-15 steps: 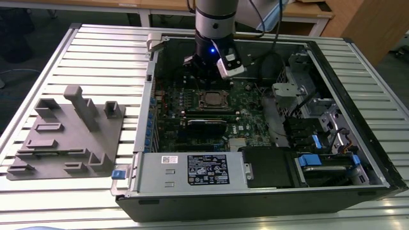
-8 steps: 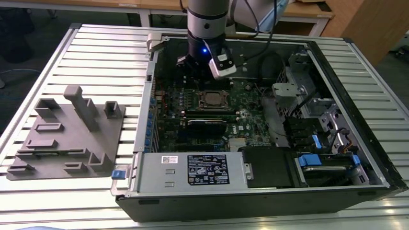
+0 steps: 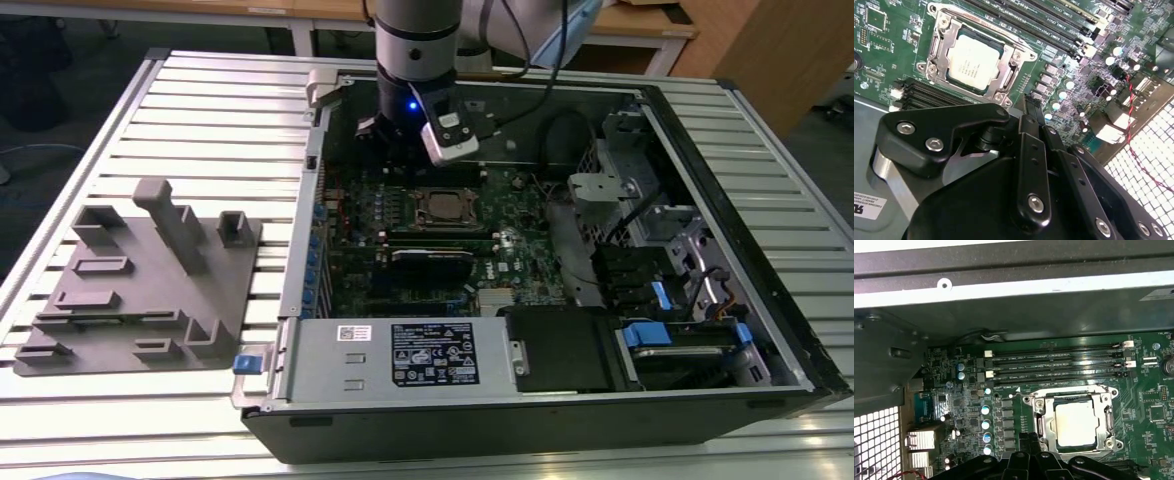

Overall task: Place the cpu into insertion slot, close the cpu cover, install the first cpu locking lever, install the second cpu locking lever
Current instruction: 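Install the first cpu locking lever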

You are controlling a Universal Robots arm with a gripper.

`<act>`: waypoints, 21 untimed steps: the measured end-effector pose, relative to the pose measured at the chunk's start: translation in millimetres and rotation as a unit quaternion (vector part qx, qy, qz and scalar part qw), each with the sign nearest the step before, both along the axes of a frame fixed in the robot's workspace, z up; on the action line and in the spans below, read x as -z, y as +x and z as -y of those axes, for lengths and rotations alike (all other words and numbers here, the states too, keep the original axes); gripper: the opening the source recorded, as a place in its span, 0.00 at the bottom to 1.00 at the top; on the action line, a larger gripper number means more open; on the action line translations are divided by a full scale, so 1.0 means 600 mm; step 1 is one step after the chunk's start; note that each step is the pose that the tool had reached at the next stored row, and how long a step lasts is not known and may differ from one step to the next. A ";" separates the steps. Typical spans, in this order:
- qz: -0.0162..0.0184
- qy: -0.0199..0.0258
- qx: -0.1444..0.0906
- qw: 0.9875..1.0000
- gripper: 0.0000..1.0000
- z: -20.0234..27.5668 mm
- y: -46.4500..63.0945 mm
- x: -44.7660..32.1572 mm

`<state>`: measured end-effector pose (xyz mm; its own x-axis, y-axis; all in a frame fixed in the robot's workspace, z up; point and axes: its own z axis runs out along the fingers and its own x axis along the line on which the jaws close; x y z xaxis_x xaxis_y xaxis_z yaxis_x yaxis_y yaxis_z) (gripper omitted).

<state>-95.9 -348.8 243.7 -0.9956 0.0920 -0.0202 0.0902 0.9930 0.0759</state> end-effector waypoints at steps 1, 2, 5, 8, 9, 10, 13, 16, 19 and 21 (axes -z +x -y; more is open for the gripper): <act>0.000 0.000 0.000 1.000 0.11 0.0000 0.000 0.000; 0.000 0.000 0.000 1.000 0.11 0.0000 0.000 0.000; 0.000 0.000 0.000 1.000 0.11 0.0001 0.000 -0.003; 0.000 0.000 0.000 1.000 0.11 0.0001 0.000 -0.009; 0.000 0.000 0.000 1.000 0.11 0.0000 0.000 -0.011; 0.000 0.000 0.000 1.000 0.11 0.0000 0.000 -0.013; 0.000 0.000 0.000 1.000 0.11 0.0000 0.000 -0.018; 0.000 0.000 0.000 1.000 0.11 0.0000 0.000 -0.021; 0.000 0.000 0.000 1.000 0.11 0.0000 0.000 -0.021; 0.000 0.000 0.000 1.000 0.11 0.0000 0.000 -0.021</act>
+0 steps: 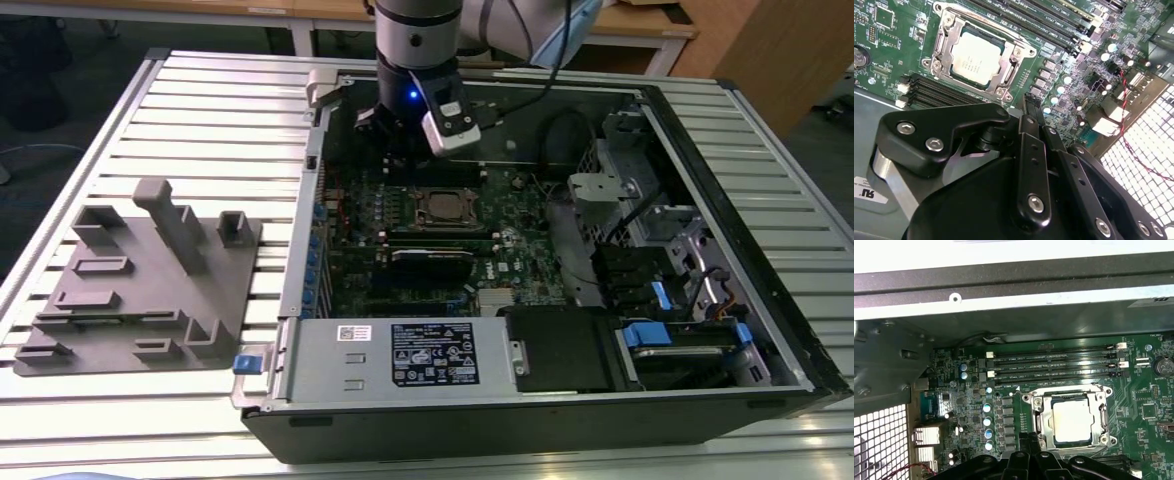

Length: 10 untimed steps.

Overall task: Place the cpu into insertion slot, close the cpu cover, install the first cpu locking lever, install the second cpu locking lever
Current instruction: 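Install the first cpu locking lever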

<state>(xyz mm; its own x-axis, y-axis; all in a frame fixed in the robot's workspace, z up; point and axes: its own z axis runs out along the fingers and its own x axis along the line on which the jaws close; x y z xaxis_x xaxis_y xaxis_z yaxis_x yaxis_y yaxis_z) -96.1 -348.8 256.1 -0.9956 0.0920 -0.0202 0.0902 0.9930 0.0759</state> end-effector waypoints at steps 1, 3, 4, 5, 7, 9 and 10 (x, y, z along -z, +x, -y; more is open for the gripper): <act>0.000 0.000 0.000 1.000 0.11 0.0000 -0.001 0.000; 0.000 0.000 0.000 1.000 0.11 0.0001 -0.005 0.000; 0.000 0.000 0.000 1.000 0.11 0.0000 -0.008 0.001; 0.000 0.000 0.000 1.000 0.11 0.0000 -0.011 0.001; 0.000 0.000 0.000 1.000 0.11 0.0000 -0.018 0.001; 0.000 0.000 0.000 1.000 0.11 0.0000 -0.024 0.002; 0.000 0.000 0.000 1.000 0.11 0.0000 -0.026 0.002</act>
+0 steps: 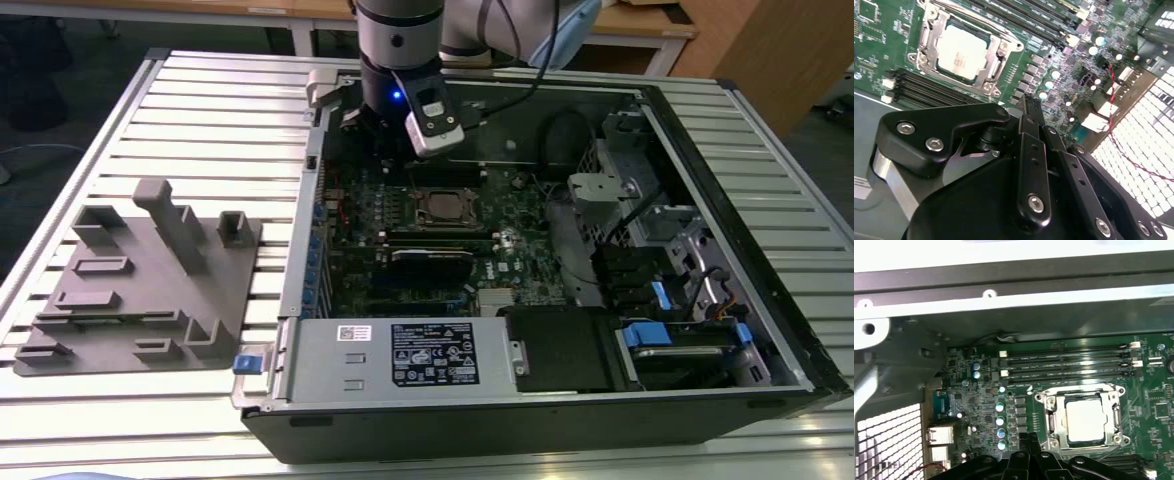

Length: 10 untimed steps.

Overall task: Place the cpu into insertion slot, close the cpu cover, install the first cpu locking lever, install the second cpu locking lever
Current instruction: 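Install the first cpu locking lever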

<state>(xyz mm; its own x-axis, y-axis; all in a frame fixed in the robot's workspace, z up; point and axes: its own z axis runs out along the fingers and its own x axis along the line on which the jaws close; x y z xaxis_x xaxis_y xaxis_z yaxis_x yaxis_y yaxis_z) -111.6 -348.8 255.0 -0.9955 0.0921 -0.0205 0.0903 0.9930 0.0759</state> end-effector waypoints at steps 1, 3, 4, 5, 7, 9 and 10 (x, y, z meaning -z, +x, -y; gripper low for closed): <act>0.000 0.000 0.000 1.000 0.11 -0.0001 -0.001 0.000; 0.000 0.000 0.000 1.000 0.11 -0.0004 -0.002 0.000; 0.000 0.000 0.000 1.000 0.11 -0.0011 -0.002 0.001; 0.000 0.000 0.000 1.000 0.11 -0.0024 -0.003 0.001; 0.000 0.001 0.000 1.000 0.11 -0.0063 -0.004 0.002; 0.000 0.001 0.000 1.000 0.11 -0.0115 -0.005 0.002; 0.000 0.001 0.000 1.000 0.11 -0.0143 -0.005 0.003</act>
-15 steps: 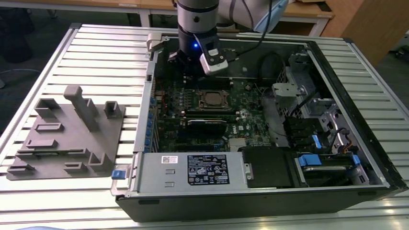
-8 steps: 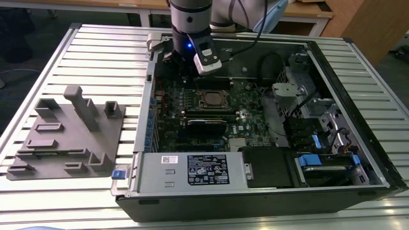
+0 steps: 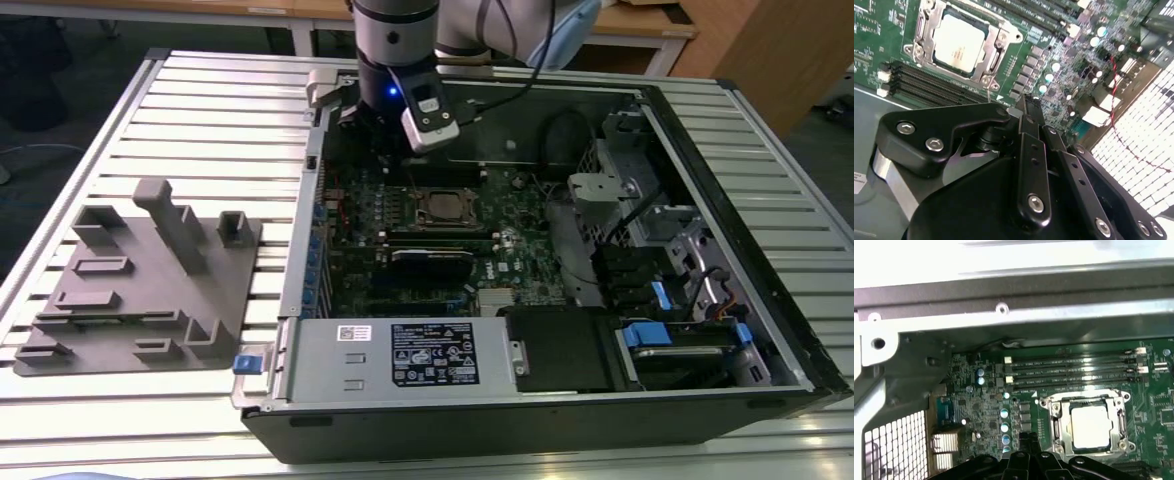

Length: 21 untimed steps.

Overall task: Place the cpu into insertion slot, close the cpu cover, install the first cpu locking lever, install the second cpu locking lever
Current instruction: 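Install the first cpu locking lever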

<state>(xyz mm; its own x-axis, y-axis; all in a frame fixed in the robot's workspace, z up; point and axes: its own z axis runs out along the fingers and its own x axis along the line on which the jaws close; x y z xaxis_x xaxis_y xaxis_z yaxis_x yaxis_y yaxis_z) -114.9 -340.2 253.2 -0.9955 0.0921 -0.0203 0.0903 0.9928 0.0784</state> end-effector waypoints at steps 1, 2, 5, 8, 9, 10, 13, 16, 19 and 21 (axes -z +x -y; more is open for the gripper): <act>0.000 0.000 0.000 1.000 0.11 -0.0027 0.000 0.000; 0.000 0.000 0.000 1.000 0.11 -0.0058 -0.001 0.001; 0.000 0.001 0.000 1.000 0.11 -0.0153 -0.001 0.002; 0.000 0.004 0.000 1.000 0.11 -0.0222 -0.002 0.004; 0.000 0.004 0.000 1.000 0.11 -0.0243 -0.002 0.004; 0.000 0.006 0.000 1.000 0.11 -0.0262 -0.003 0.004; 0.000 0.009 0.000 1.000 0.11 -0.0325 -0.004 0.005; 0.000 0.012 0.000 1.000 0.11 -0.0386 -0.006 0.006; 0.000 0.015 0.000 1.000 0.11 -0.0423 -0.006 0.007; 0.000 0.015 0.000 1.000 0.11 -0.0423 -0.006 0.007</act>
<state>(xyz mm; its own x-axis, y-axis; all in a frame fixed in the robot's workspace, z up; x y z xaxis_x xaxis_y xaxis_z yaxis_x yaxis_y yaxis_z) -118.7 -314.8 249.1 -0.9955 0.0926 -0.0176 0.0902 0.9901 0.1075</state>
